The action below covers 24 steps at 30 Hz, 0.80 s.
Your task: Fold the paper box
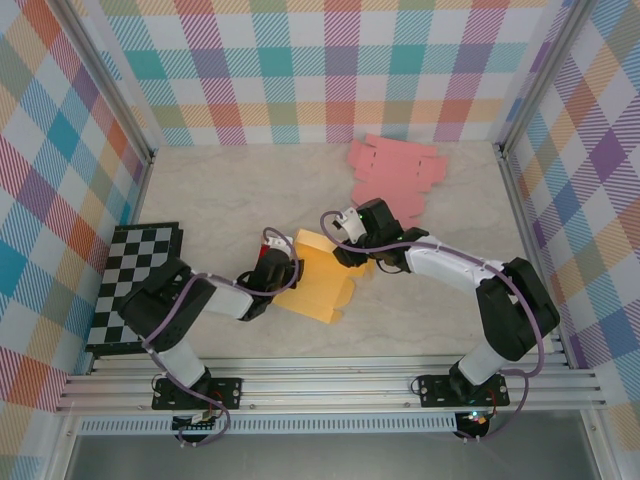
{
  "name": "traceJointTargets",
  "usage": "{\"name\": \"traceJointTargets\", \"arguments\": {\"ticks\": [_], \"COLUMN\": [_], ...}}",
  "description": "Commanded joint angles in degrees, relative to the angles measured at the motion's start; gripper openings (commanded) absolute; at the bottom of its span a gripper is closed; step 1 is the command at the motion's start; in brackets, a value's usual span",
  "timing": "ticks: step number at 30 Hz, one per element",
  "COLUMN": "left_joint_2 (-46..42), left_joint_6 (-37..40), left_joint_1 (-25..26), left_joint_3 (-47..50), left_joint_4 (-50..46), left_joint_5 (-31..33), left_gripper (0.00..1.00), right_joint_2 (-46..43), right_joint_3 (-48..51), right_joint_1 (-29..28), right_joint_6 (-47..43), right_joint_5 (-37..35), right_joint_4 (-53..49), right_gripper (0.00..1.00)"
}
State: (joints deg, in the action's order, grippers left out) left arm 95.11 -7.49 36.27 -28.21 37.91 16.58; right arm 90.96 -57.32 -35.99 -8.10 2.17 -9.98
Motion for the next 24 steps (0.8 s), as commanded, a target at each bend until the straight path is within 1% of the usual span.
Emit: {"name": "traceJointTargets", "arguments": {"ticks": [1, 5, 9, 14, 17, 20, 24], "left_joint_2": [-6.7, -13.4, -15.0, -9.2, -4.5, -0.7, 2.4], "left_joint_6": [-1.2, -1.8, -0.4, 3.3, 4.3, 4.9, 5.3], "left_joint_1": [-0.9, -2.8, -5.0, -5.4, -5.4, -5.4, -5.4], "left_joint_3": [2.7, 4.3, 3.6, 0.9, -1.3, -4.5, -7.2], "left_joint_4": [-1.9, -5.0, -5.7, -3.1, -0.6, -0.5, 1.2], "left_joint_5": [-3.5, -3.6, -7.7, -14.3, -15.8, -15.1, -10.9], "left_gripper": [0.54, 0.54, 0.55, 0.57, 0.58, 0.58, 0.58], "right_joint_2": [1.6, 1.1, 1.0, 1.2, 1.5, 1.6, 1.5], "right_joint_3": [0.2, -0.1, -0.8, -1.6, -2.1, -2.3, -2.2], "right_joint_1": [0.5, 0.5, 0.4, 0.5, 0.7, 0.7, 0.8], "right_joint_6": [0.2, -0.6, -0.6, -0.7, -0.9, -1.3, -2.1], "right_joint_5": [-1.8, -0.8, -0.3, 0.4, 0.8, 1.7, 3.1], "right_joint_4": [-4.9, -5.1, -5.4, -5.6, -6.0, -6.4, -6.6], "right_gripper": [0.48, 0.48, 0.48, 0.48, 0.49, 0.49, 0.48]}}
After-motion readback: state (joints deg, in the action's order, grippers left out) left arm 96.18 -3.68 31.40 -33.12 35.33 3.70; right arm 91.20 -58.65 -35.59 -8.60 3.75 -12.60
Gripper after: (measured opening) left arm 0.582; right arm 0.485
